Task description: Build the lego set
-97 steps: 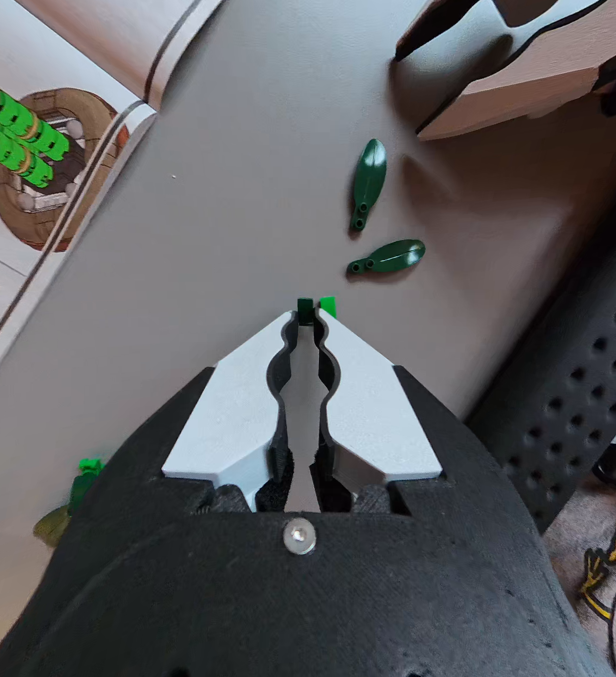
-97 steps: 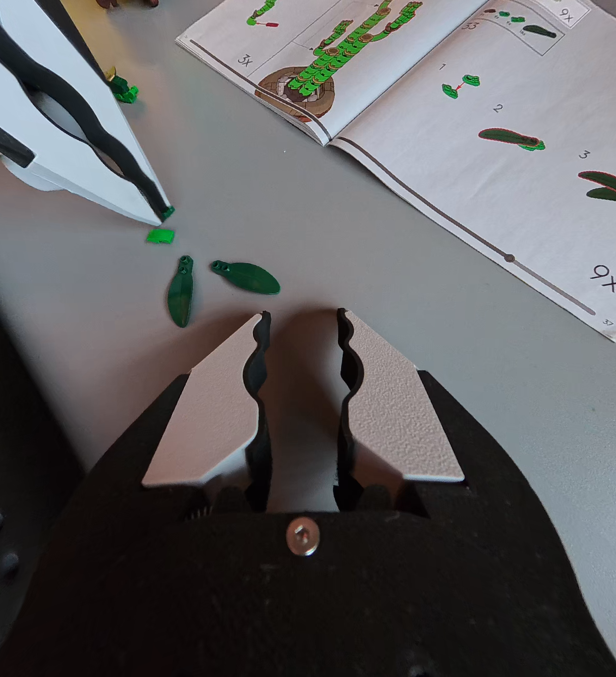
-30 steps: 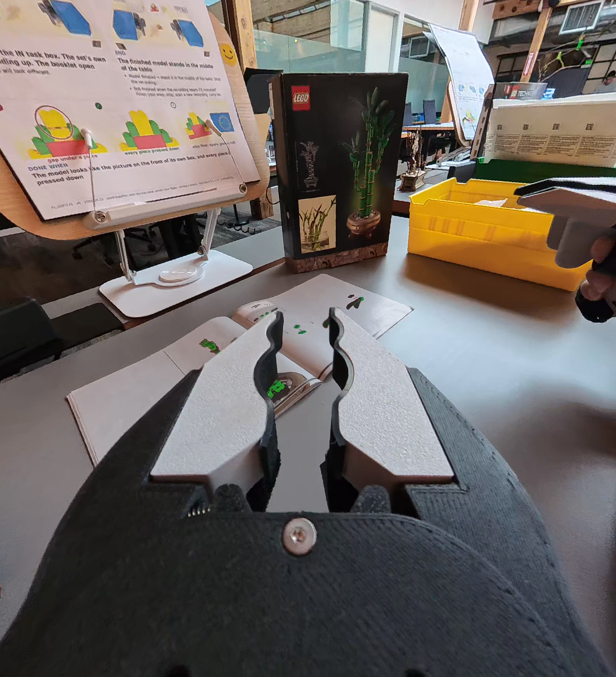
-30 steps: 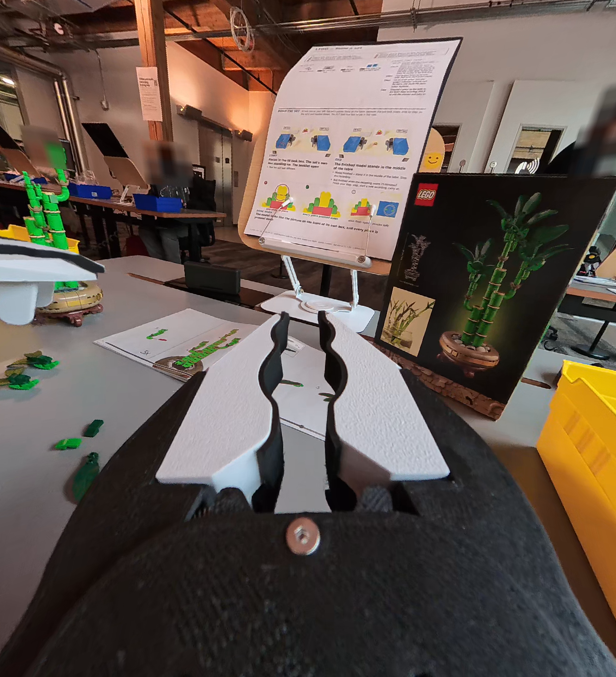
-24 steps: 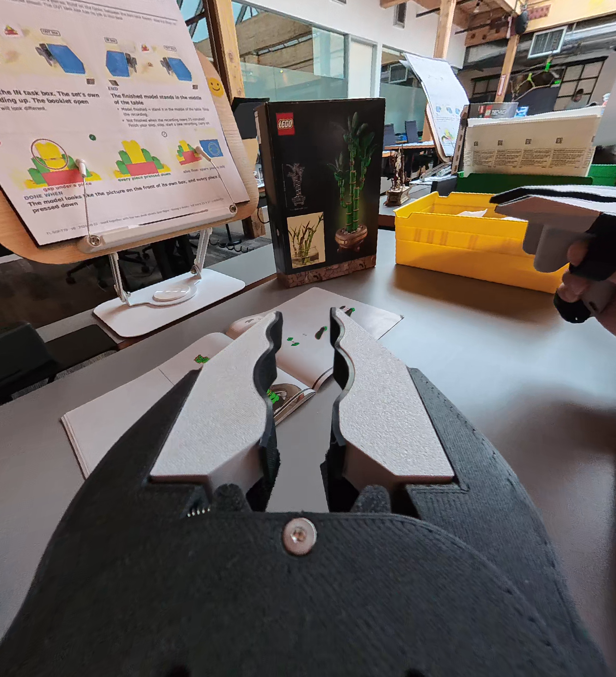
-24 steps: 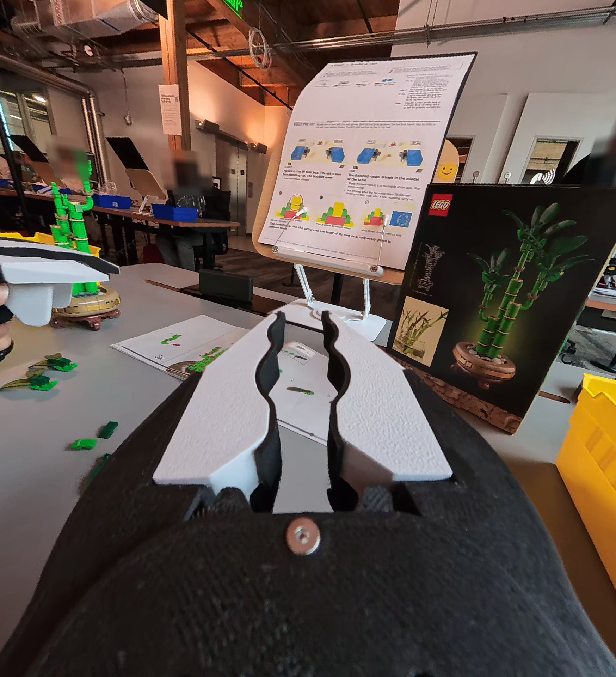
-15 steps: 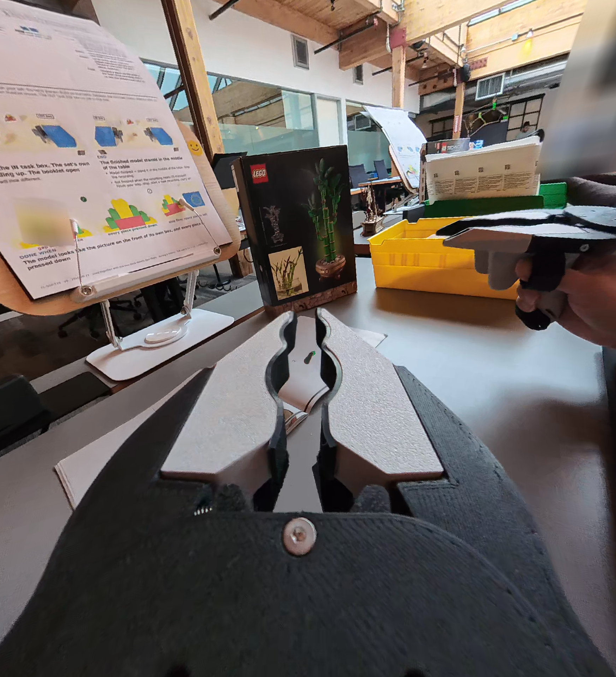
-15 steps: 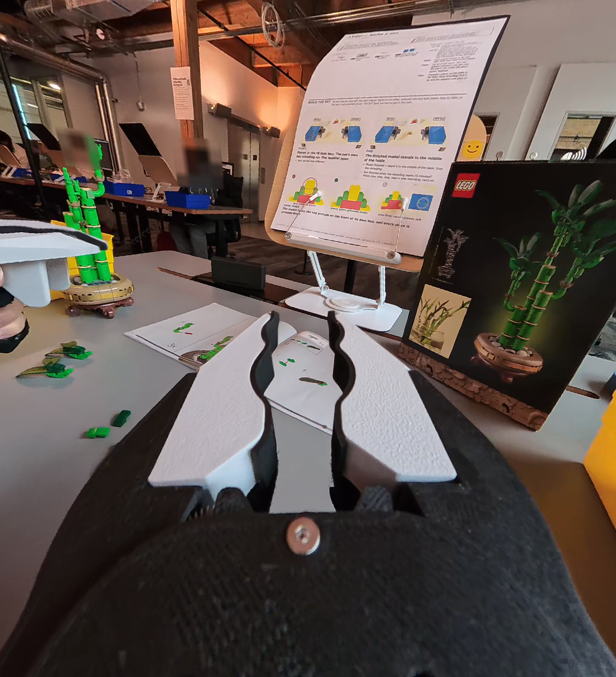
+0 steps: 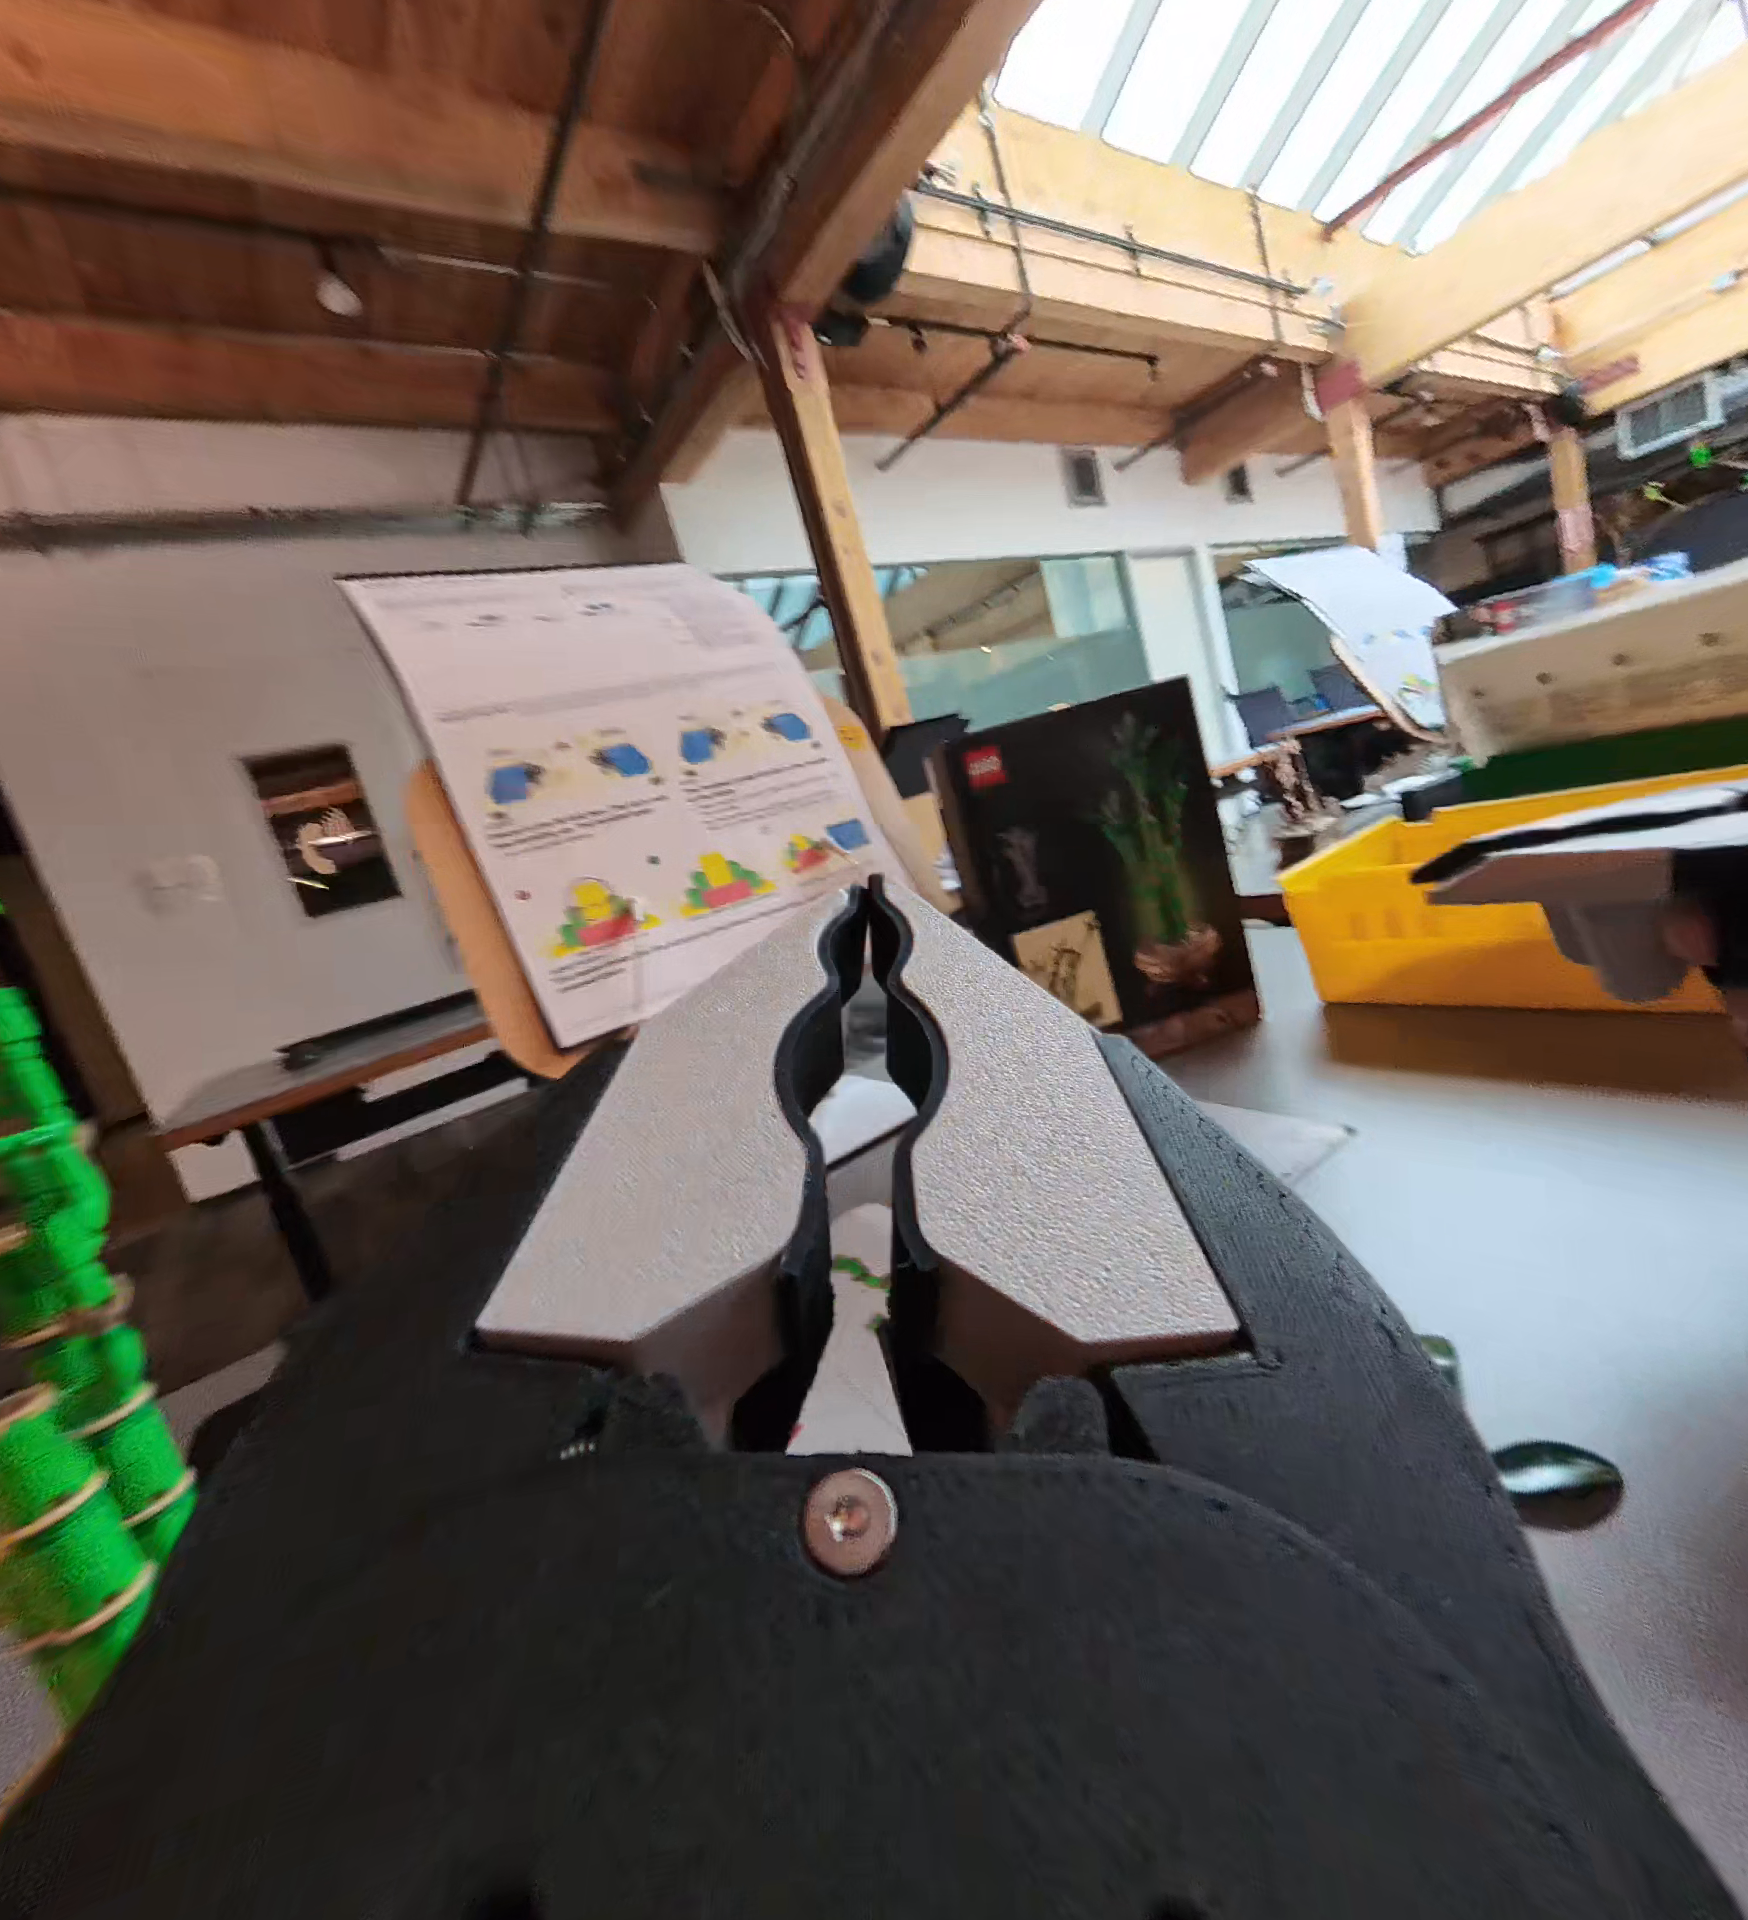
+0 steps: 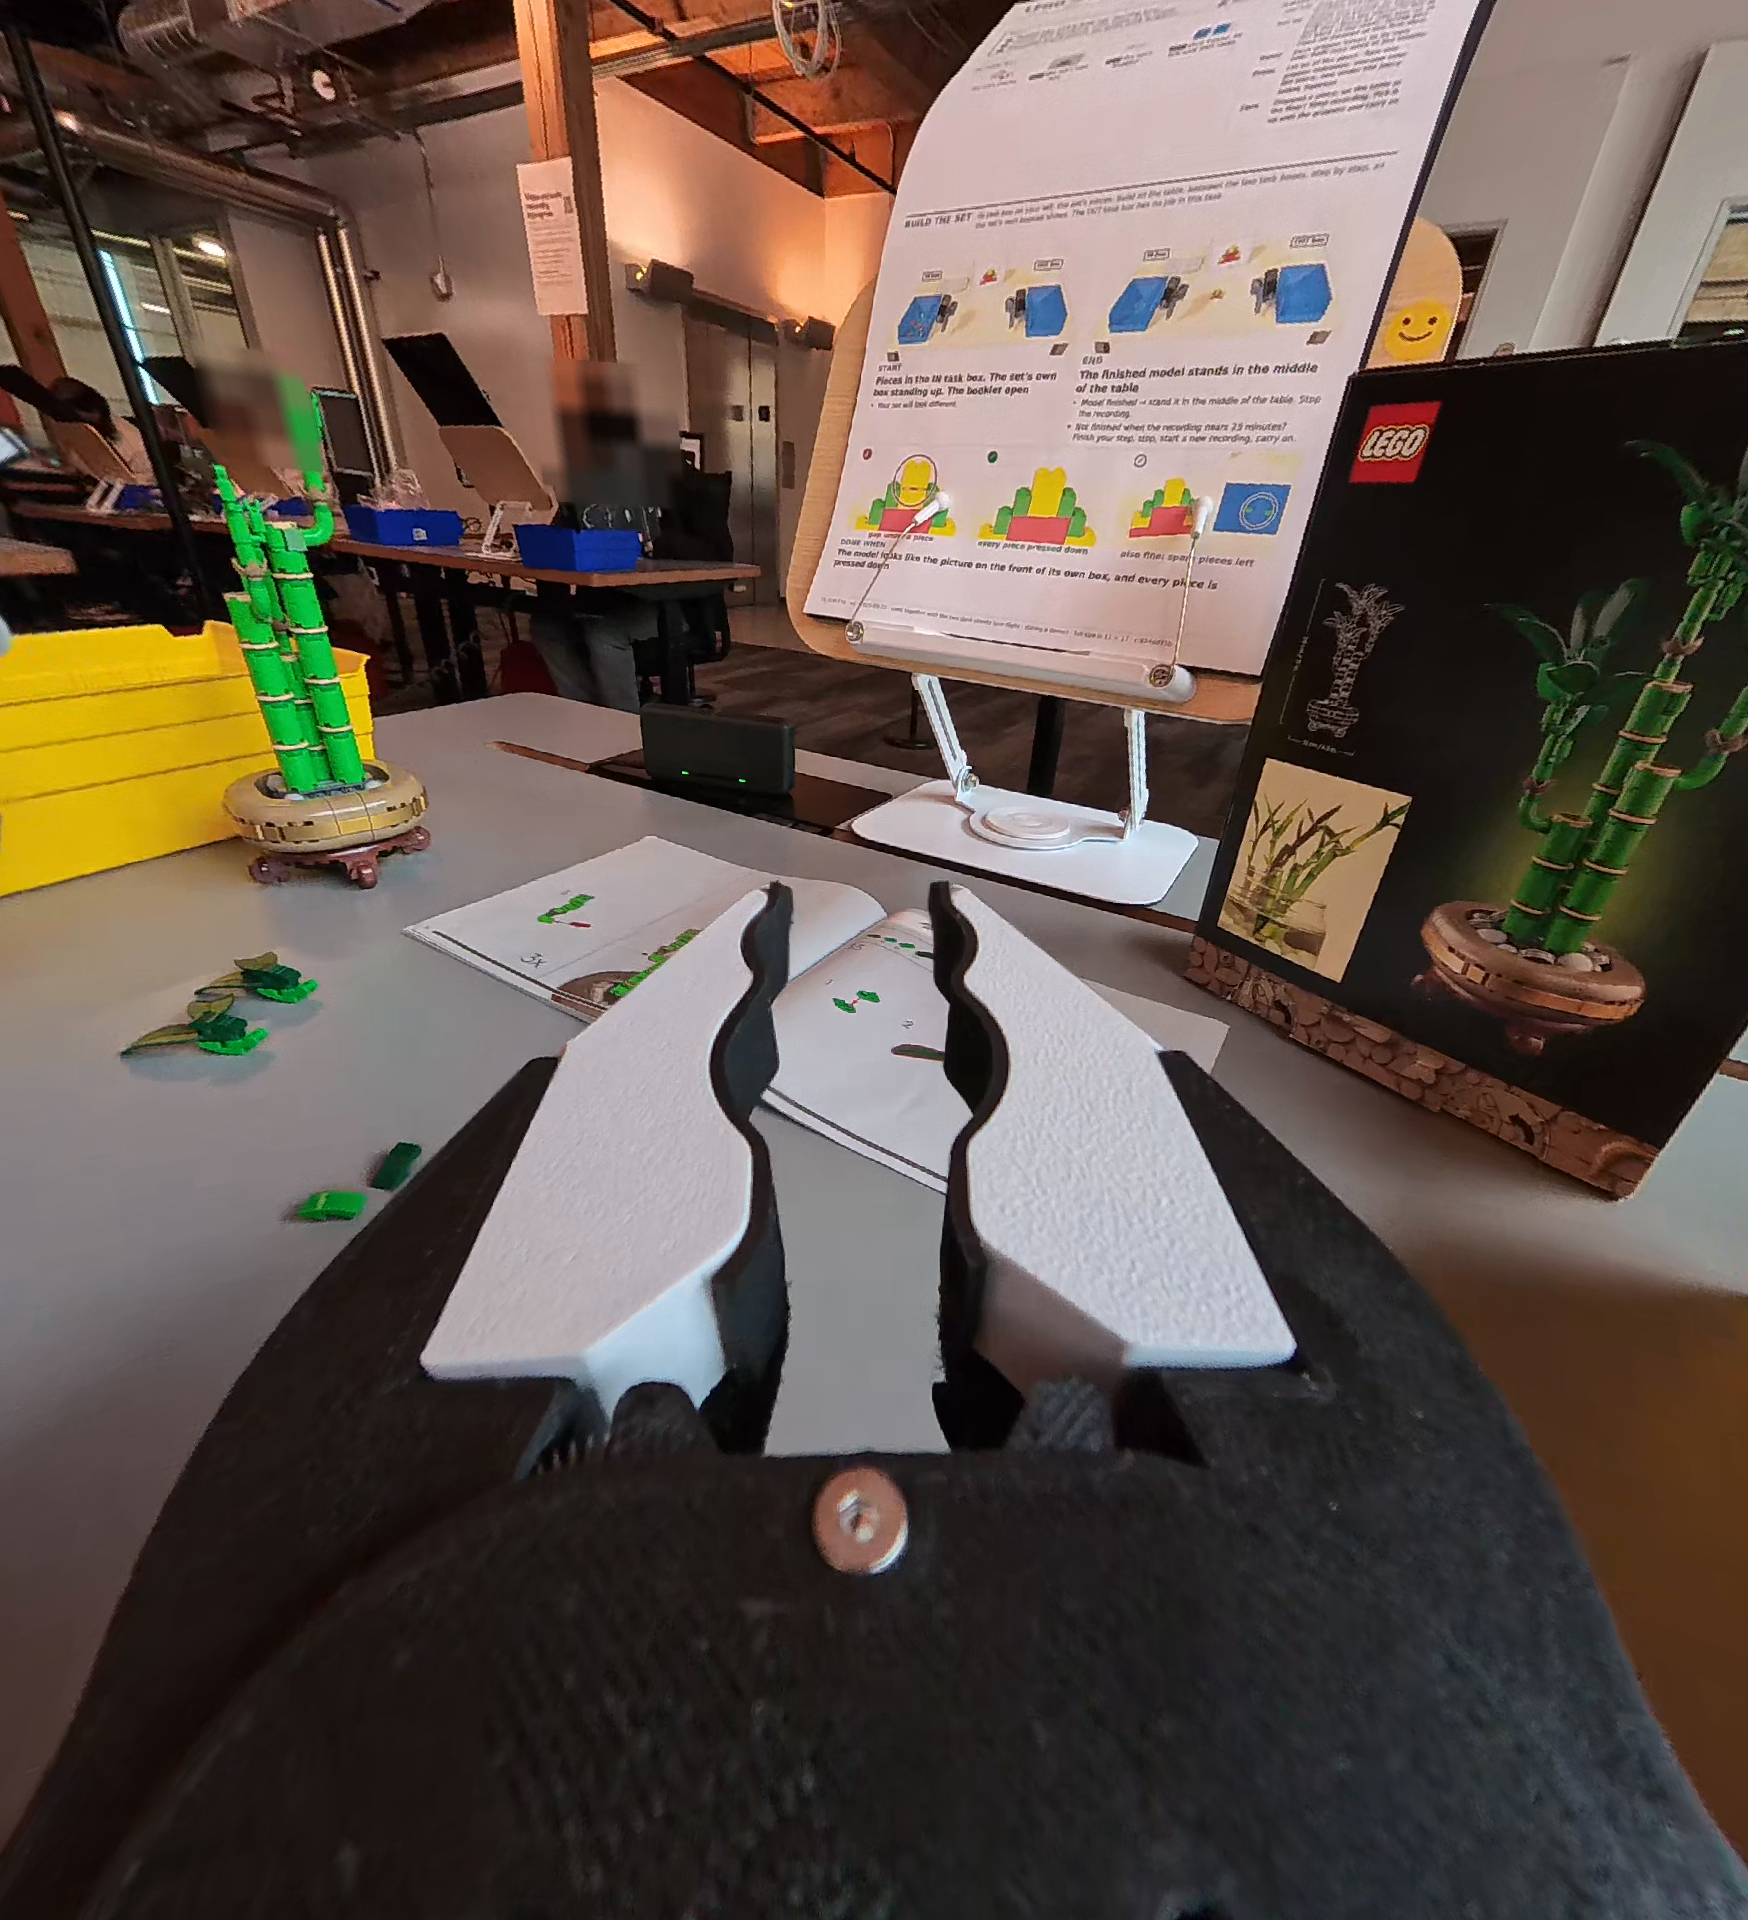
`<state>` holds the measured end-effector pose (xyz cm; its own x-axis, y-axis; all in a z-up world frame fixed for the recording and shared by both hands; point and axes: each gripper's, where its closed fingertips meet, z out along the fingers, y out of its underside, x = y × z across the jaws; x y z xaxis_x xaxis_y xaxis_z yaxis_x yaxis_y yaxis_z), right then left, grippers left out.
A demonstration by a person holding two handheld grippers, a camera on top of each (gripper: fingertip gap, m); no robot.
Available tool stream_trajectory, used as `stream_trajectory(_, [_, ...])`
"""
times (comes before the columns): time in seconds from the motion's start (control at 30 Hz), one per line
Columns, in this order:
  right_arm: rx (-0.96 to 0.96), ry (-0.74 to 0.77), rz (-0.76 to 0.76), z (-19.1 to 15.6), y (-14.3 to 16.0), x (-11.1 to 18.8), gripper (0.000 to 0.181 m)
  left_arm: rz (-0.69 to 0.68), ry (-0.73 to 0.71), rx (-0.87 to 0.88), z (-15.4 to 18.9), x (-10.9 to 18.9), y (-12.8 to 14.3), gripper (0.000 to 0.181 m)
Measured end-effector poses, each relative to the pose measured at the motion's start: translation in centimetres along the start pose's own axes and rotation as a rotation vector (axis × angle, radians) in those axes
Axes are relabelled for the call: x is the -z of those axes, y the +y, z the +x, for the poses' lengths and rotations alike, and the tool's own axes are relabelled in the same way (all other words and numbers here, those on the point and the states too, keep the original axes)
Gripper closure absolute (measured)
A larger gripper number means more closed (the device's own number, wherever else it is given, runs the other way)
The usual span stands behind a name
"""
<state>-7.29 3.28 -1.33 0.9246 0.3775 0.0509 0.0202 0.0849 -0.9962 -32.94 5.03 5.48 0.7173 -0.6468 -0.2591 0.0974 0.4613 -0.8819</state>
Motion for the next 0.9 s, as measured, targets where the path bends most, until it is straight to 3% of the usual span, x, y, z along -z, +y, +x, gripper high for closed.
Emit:
stream_trajectory(0.2, [0.025,-0.030,0.011,-0.8,-0.6,0.2,0.157,-0.021,-0.066,0.011,-2.0,1.5,0.5,0.181])
stream_trajectory(0.37, [0.025,-0.056,0.013,-1.4,-0.8,0.3,0.160,-0.081,0.022,0.046,0.7,0.4,2.0,0.181])
stream_trajectory(0.53, [-0.003,-0.083,0.006,-1.7,-0.8,0.3,0.162,-0.147,0.111,-0.043,3.8,-0.4,3.2,0.181])
stream_trajectory(0.9, [-0.036,-0.106,-0.010,-1.9,-0.6,0.4,0.163,-0.180,0.156,-0.137,6.4,-0.7,3.3,0.181])
